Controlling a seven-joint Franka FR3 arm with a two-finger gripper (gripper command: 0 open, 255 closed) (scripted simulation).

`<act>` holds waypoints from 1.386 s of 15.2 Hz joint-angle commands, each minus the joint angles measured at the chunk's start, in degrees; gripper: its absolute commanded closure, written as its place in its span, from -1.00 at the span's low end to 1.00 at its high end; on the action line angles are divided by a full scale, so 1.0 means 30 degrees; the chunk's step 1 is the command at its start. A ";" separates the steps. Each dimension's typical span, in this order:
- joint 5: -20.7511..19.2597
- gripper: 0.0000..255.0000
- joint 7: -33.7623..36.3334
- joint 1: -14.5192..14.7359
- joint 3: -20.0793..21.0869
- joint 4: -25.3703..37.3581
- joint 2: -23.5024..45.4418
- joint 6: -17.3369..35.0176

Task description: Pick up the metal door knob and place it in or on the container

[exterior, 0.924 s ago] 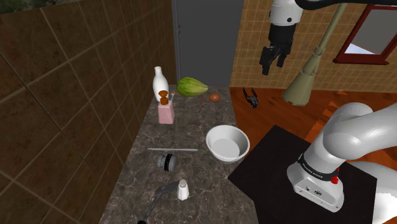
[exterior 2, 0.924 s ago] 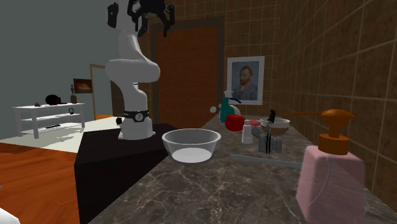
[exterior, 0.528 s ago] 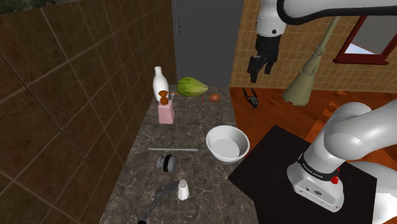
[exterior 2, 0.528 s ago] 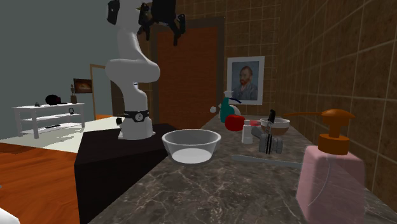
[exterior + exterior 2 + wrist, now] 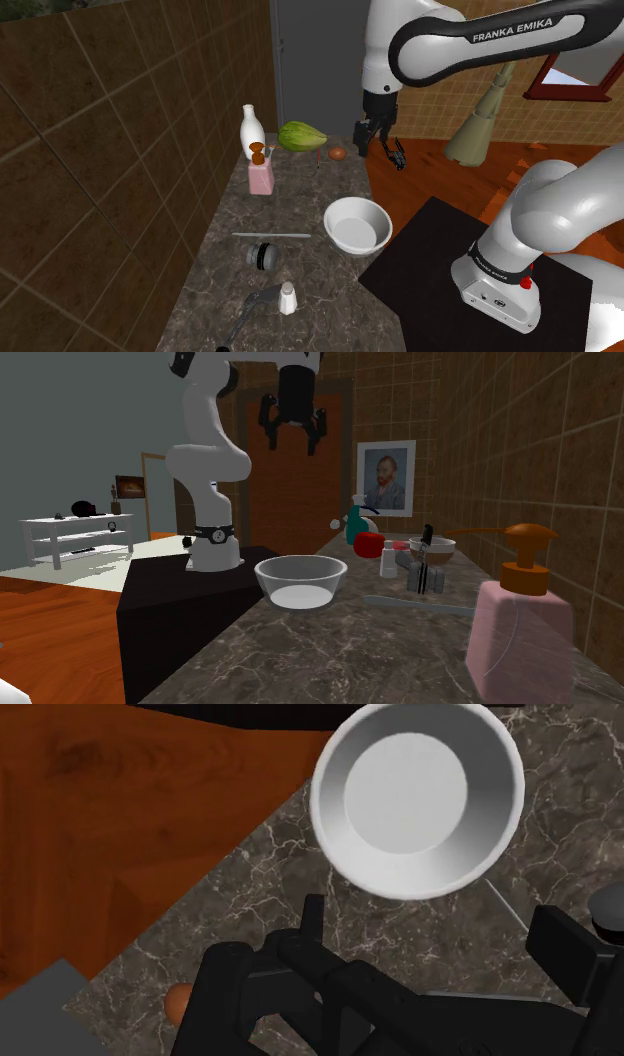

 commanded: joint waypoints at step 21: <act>-0.3704 -1.00 0.4103 0.2539 0.3682 0.5539 1.3852 0.8758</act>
